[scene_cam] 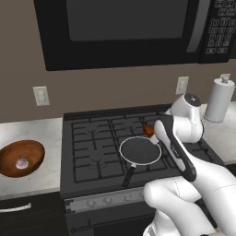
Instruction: Place the chicken drumstick on the plate and place the garlic on the same plate.
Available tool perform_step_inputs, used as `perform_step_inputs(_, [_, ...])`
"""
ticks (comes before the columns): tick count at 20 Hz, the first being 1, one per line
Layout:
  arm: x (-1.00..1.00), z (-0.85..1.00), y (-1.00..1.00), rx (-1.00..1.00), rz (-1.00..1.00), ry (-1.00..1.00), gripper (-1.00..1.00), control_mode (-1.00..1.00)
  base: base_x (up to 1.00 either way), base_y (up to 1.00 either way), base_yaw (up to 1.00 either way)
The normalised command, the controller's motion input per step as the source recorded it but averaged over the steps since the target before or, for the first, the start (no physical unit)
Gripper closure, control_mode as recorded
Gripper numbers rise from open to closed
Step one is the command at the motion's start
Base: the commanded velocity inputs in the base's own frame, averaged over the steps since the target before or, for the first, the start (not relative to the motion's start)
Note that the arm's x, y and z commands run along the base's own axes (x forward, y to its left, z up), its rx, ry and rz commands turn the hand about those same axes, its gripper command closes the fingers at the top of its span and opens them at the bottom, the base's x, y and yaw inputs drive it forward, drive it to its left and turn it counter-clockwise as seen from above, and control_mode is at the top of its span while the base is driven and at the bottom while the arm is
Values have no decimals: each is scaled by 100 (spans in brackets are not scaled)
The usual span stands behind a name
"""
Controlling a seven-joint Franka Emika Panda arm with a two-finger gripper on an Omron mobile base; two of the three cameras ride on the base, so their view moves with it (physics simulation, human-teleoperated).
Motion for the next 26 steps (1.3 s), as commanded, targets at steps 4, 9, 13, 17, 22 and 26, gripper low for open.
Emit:
perform_step_inputs(4, [0, 0, 0, 0, 0, 0, 100, 100, -3, 2, 0])
perform_step_inputs(9, [0, 0, 0, 0, 0, 0, 100, 100, -28, 0, 0])
perform_step_inputs(13, [0, 0, 0, 0, 0, 0, 100, 100, -43, 0, 0])
perform_step_inputs(17, [0, 0, 0, 0, 0, 0, 100, 100, -27, 1, 0])
perform_step_inputs(22, [0, 0, 0, 0, 0, 0, 100, 100, -8, 32, 0])
perform_step_inputs(26, [0, 0, 0, 0, 0, 0, 100, 100, 0, 69, 0])
